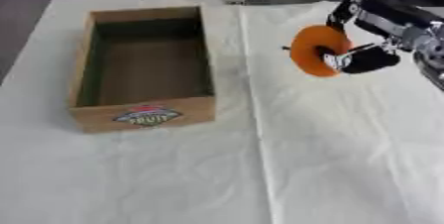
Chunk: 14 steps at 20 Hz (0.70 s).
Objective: Pick up objects on the table and place them in the box.
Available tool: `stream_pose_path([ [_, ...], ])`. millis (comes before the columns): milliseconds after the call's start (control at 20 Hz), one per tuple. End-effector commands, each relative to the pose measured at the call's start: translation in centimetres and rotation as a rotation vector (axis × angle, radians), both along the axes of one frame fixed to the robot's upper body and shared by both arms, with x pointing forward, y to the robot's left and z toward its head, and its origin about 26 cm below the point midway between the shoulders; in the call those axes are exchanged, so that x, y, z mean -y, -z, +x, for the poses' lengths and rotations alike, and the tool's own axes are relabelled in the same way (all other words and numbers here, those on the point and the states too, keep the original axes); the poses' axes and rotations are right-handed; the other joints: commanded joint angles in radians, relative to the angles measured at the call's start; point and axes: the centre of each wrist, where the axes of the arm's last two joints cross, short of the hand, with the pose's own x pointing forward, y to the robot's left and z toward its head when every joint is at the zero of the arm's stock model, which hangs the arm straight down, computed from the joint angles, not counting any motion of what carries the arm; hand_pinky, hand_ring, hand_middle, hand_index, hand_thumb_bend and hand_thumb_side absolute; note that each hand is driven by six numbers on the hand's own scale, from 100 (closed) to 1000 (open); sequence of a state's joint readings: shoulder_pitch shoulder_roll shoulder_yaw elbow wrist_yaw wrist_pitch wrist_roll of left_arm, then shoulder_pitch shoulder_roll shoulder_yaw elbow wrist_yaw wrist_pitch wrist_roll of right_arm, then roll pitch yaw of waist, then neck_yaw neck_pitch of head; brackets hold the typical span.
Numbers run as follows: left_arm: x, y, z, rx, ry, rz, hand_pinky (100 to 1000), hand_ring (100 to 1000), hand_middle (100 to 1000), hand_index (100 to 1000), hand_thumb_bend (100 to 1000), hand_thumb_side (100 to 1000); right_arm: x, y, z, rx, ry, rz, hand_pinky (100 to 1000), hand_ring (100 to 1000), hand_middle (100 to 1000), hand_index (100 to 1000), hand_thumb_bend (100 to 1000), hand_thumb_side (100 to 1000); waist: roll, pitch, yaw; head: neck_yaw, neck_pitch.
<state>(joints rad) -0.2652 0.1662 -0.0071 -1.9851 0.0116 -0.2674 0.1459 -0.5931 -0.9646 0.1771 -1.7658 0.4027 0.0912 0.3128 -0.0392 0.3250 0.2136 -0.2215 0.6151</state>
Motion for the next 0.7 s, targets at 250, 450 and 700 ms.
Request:
stream_pose_path([
  [250, -0.3, -0.7, -0.1, 0.020, 0.007, 0.017, 379, 584, 615, 671, 100, 927, -1.7, -4.8, 0.2, 0.169, -0.060, -0.037, 773, 643, 407, 568, 100, 227, -0.011, -0.030, 0.007, -0.020, -0.001],
  [450, -0.3, -0.8, -0.1, 0.022, 0.011, 0.020, 379, 584, 614, 671, 100, 928, -2.7, -6.3, 1.2, 0.225, -0.085, -0.011, 776, 644, 406, 569, 100, 227, -0.020, -0.034, 0.017, -0.033, -0.005],
  [700, -0.1, -1.2, 0.0, 0.035, 0.025, 0.017, 381, 584, 614, 671, 100, 929, -4.6, -7.8, 2.9, 0.287, -0.108, 0.032, 777, 645, 405, 567, 100, 231, -0.028, -0.035, 0.039, -0.064, -0.008],
])
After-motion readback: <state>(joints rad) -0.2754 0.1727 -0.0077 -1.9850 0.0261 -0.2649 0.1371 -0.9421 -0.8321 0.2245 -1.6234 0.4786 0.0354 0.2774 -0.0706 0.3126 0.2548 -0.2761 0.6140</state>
